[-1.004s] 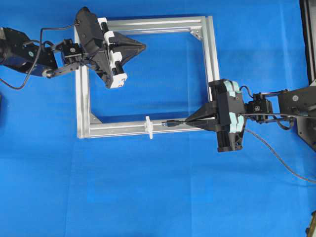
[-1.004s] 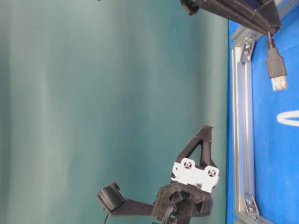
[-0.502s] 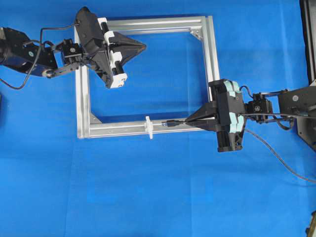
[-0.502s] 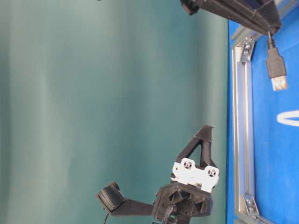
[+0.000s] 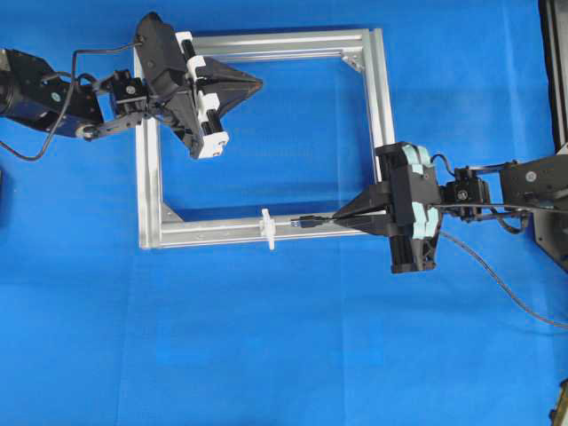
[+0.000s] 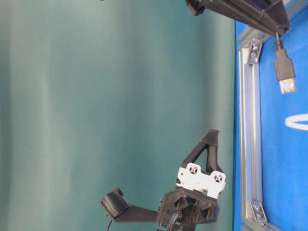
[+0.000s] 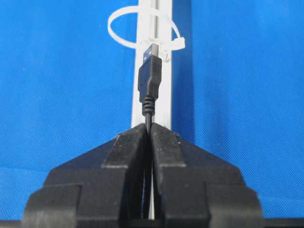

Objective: Insert the wire through the string loop located in the center.
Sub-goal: 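Carry the held cable with the right gripper toward the white zip-tie loop, then push the USB plug leftward through the zip-tie loop with the right gripper, then move the open left gripper to the plug emerging from the loop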

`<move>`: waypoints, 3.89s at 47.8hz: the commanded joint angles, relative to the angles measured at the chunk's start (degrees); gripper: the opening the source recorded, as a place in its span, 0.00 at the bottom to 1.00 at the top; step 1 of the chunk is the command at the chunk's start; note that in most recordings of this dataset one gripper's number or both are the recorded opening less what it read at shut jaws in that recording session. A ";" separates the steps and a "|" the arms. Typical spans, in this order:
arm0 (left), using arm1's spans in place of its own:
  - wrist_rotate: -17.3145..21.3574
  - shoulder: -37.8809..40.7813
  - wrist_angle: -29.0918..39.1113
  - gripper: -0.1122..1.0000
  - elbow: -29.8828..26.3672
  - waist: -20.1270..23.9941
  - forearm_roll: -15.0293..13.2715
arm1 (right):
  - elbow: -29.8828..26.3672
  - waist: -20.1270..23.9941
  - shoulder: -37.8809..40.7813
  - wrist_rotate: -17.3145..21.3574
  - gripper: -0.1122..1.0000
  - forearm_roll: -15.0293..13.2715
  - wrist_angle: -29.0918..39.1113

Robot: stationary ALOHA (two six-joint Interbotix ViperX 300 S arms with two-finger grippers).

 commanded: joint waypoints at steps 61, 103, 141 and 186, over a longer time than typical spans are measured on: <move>-0.09 -1.76 -0.79 0.10 -1.05 -0.18 0.09 | -4.48 -0.09 4.31 0.00 0.08 -0.09 -1.14; 0.00 -1.76 -0.79 0.10 -0.79 -0.18 0.18 | -15.73 0.00 14.41 0.00 0.08 -0.18 -2.20; -0.26 -1.93 -0.79 0.10 -0.44 -1.58 0.18 | -16.79 0.35 15.64 0.00 0.08 -0.18 -2.02; -8.09 -4.75 -0.53 0.10 3.34 -23.29 0.00 | -16.79 0.35 15.64 0.00 0.08 -0.18 -2.02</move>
